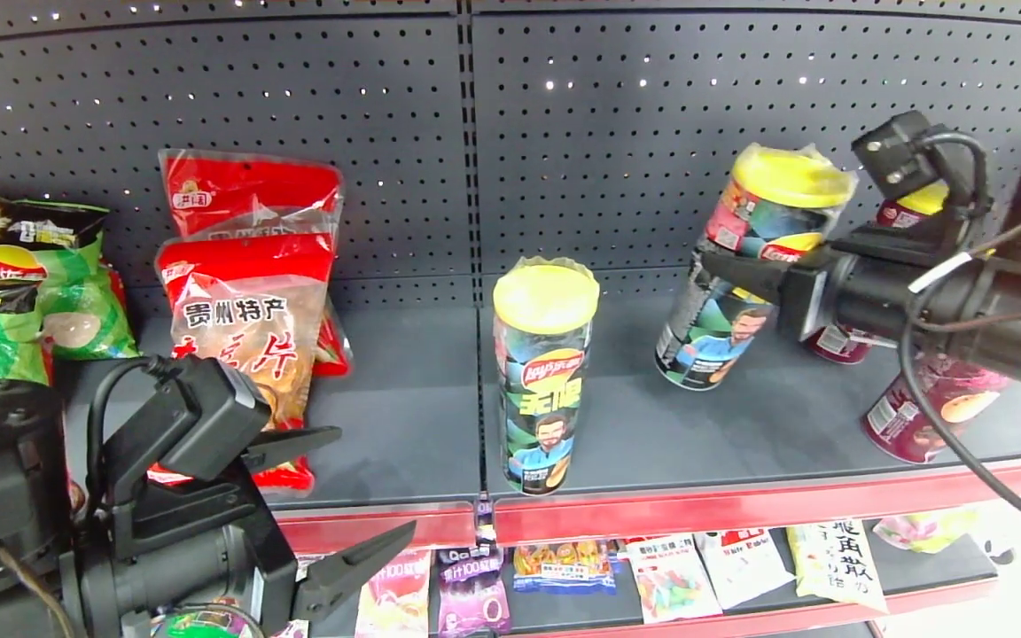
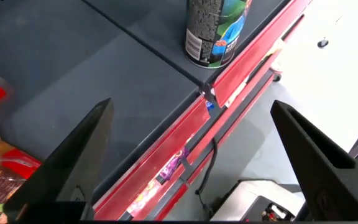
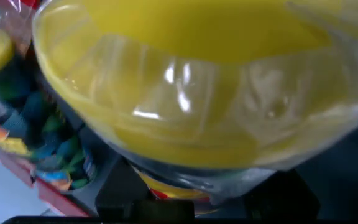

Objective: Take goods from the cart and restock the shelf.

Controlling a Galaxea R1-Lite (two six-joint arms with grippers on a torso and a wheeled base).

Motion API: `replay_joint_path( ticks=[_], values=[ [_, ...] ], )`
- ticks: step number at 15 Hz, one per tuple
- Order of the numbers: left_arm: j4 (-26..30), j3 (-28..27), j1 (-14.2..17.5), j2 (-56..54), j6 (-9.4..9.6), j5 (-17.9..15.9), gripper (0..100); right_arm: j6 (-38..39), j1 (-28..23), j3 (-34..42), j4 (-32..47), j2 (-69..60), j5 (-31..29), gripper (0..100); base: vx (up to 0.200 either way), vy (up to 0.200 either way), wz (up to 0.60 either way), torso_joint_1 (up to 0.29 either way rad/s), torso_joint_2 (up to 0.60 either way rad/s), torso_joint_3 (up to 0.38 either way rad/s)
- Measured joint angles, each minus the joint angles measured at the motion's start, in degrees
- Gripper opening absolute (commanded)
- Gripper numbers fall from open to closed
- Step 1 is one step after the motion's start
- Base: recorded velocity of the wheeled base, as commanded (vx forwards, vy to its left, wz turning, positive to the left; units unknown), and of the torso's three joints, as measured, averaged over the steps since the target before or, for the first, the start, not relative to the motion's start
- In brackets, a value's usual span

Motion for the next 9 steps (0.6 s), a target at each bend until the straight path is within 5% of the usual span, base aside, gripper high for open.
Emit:
replay_joint_path(
  ticks=[9],
  values=[
    [0.09,-0.02,-0.11,-0.79,0.00,1.01,100,1.26,5.33,-15.98,-4.18,19.52,1.43,0,0.000,0.000,0.00,0.000,0.00,0.000]
  ],
)
